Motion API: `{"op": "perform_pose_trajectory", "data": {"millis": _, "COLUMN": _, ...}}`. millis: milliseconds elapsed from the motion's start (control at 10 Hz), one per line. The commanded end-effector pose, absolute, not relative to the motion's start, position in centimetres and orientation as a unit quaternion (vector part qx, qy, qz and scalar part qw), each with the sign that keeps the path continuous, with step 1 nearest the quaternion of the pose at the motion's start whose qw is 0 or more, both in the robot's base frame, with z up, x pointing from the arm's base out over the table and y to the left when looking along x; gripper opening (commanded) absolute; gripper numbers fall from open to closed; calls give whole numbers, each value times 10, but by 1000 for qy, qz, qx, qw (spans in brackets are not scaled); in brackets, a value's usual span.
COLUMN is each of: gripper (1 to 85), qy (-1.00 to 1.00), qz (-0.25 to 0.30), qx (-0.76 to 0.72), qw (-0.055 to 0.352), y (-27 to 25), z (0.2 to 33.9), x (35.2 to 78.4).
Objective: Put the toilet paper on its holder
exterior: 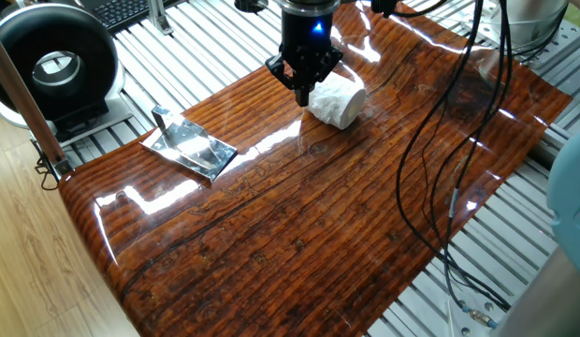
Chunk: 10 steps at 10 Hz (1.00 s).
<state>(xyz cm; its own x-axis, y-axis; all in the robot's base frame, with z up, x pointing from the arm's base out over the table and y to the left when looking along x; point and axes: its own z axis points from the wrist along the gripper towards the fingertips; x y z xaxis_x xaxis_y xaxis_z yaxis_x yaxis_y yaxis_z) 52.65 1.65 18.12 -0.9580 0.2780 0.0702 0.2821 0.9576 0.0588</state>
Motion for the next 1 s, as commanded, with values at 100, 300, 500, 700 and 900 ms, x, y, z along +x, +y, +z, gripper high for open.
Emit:
{"op": "perform_pose_trajectory", "data": {"millis": 100, "gripper": 80, "qy": -993, "qz": -31, "qx": -112, "qw": -7, "y": 7, "z": 174, "x": 543}}
{"op": "perform_pose_trajectory", "data": {"millis": 300, "gripper": 90, "qy": -996, "qz": -26, "qx": -88, "qw": -22, "y": -4, "z": 167, "x": 545}}
{"op": "perform_pose_trajectory", "data": {"millis": 500, "gripper": 83, "qy": -995, "qz": -30, "qx": -90, "qw": -20, "y": -3, "z": 166, "x": 544}}
{"op": "perform_pose_trajectory", "data": {"millis": 700, "gripper": 67, "qy": -995, "qz": -32, "qx": -96, "qw": -21, "y": -4, "z": 164, "x": 542}}
{"op": "perform_pose_trajectory", "data": {"millis": 900, "gripper": 63, "qy": -994, "qz": -40, "qx": -97, "qw": -26, "y": -2, "z": 163, "x": 542}}
